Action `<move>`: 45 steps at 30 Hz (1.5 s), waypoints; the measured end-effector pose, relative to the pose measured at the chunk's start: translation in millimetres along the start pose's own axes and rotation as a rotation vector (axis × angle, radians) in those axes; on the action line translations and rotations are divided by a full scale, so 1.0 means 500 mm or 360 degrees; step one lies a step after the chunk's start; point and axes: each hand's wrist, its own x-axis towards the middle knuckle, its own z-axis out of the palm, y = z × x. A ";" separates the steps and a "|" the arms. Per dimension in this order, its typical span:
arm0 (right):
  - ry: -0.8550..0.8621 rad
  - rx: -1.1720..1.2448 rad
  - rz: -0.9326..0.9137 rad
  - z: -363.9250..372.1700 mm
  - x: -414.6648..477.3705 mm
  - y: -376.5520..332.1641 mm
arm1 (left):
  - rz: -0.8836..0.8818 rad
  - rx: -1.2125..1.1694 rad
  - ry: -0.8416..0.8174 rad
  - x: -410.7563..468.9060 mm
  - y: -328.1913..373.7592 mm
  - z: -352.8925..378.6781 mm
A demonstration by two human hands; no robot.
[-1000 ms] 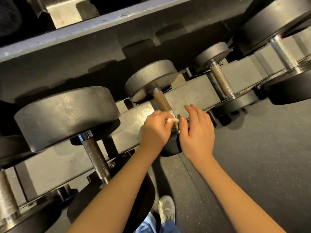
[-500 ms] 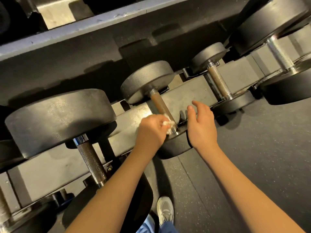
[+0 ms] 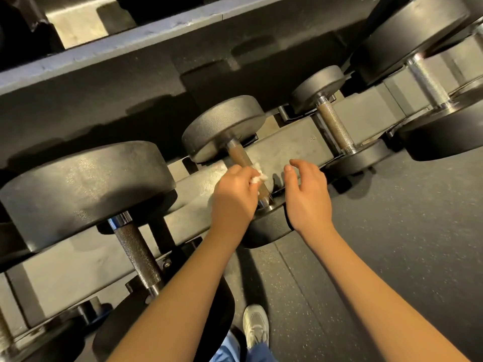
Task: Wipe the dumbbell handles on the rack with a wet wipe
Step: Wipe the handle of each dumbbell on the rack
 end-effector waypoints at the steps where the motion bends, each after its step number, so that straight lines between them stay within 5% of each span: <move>1: -0.0004 0.0000 0.0001 -0.001 0.000 -0.001 | 0.0034 0.0008 0.0011 -0.002 -0.003 0.002; 6: -0.0012 -0.0007 -0.0013 0.000 -0.001 -0.001 | -0.0318 -0.0033 0.0323 0.035 -0.015 -0.018; 13: 0.0005 -0.0038 -0.0040 -0.001 -0.001 0.001 | -0.0672 -0.0538 0.0288 0.025 -0.010 0.002; 19: 0.0021 -0.0044 -0.0055 -0.001 -0.003 -0.002 | -0.0728 -0.0383 0.0310 0.061 -0.020 -0.025; 24: 0.0036 -0.0043 -0.0073 -0.001 -0.005 -0.004 | -0.0813 -0.0529 -0.0063 0.030 -0.001 -0.024; 27: 0.0053 -0.0030 -0.0064 -0.002 -0.006 -0.007 | -0.0532 -0.0405 -0.0370 -0.021 0.014 -0.025; 33: 0.0042 -0.0018 -0.0065 -0.004 -0.009 -0.008 | -0.0532 -0.0191 -0.0032 0.029 -0.003 -0.043; 39: 0.0064 -0.0028 -0.0065 -0.004 -0.009 -0.009 | -0.0526 -0.0153 -0.0450 -0.012 0.011 -0.024; 43: 0.0055 -0.0033 -0.0066 -0.004 -0.010 -0.011 | -0.0606 -0.0160 -0.0267 0.000 0.008 -0.037; 45: 0.0054 -0.0043 -0.0072 -0.004 -0.009 -0.010 | -0.0715 -0.0115 -0.0453 0.013 0.011 -0.045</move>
